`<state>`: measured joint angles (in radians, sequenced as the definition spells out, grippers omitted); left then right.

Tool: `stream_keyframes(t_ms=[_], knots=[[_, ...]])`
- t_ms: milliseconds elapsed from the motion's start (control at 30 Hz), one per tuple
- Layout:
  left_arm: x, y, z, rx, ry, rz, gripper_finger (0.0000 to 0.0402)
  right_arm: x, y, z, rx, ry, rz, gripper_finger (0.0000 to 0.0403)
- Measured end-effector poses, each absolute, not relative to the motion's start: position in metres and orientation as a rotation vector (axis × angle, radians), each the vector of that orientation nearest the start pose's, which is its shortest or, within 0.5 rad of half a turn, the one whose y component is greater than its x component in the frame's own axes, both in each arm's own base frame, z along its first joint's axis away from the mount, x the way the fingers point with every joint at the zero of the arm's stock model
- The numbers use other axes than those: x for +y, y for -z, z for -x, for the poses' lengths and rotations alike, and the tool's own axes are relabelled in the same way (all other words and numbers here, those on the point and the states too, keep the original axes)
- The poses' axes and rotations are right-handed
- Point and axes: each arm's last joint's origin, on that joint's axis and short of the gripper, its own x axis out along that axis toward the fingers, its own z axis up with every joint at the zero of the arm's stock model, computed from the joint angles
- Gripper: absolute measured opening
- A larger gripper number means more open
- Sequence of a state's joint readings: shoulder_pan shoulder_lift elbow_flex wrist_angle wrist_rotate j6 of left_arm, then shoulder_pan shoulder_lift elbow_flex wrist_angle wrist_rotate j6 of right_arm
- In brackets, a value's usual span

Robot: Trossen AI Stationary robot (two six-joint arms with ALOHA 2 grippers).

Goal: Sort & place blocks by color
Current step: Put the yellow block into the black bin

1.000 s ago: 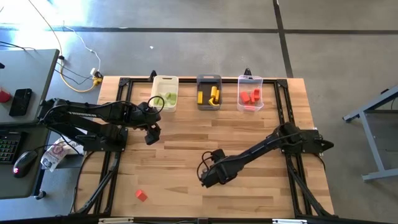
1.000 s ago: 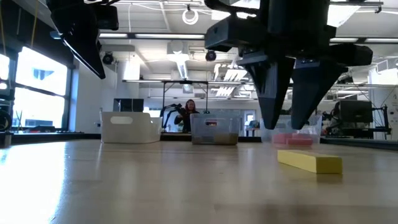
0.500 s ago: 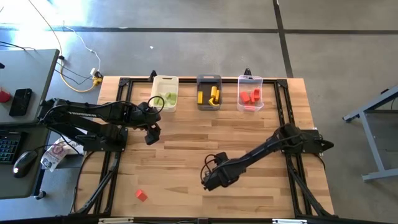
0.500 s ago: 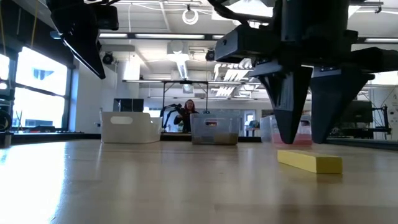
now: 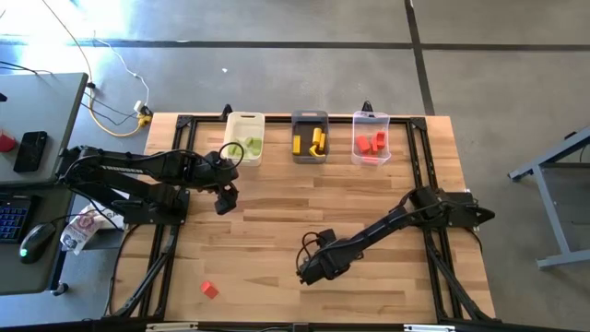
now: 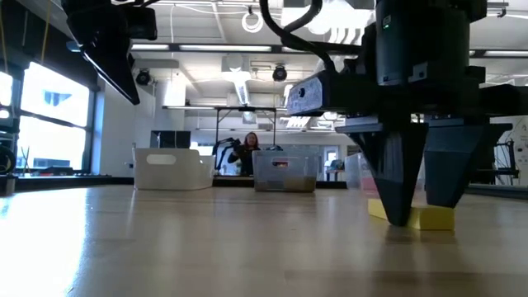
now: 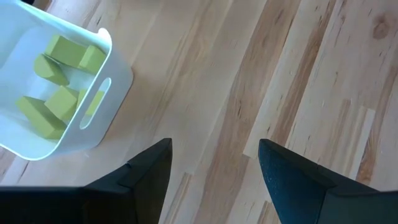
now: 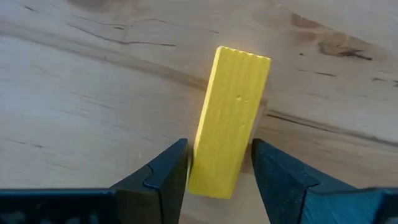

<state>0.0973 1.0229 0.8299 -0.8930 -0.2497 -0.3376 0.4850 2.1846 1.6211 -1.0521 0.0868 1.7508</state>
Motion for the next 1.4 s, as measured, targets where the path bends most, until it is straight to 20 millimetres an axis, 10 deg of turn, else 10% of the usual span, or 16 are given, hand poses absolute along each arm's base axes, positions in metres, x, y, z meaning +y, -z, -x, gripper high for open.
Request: stream_keyframes(t_ms=[367, 900, 1400], knots=[[0.025, -0.256, -0.178, 1.021, -0.491, 0.217, 0.0225, 0.188, -0.142, -0.361, 1.328, 0.965, -0.841, 0.007], [0.025, -0.259, -0.183, 0.961, -0.488, 0.231, 0.0225, 0.182, -0.156, -0.374, 1.253, 0.835, -0.652, 0.0073], [0.027, -0.274, -0.202, 0.702, -0.463, 0.288, 0.0225, 0.131, -0.19, -0.411, 1.14, 0.694, -0.197, 0.0071]])
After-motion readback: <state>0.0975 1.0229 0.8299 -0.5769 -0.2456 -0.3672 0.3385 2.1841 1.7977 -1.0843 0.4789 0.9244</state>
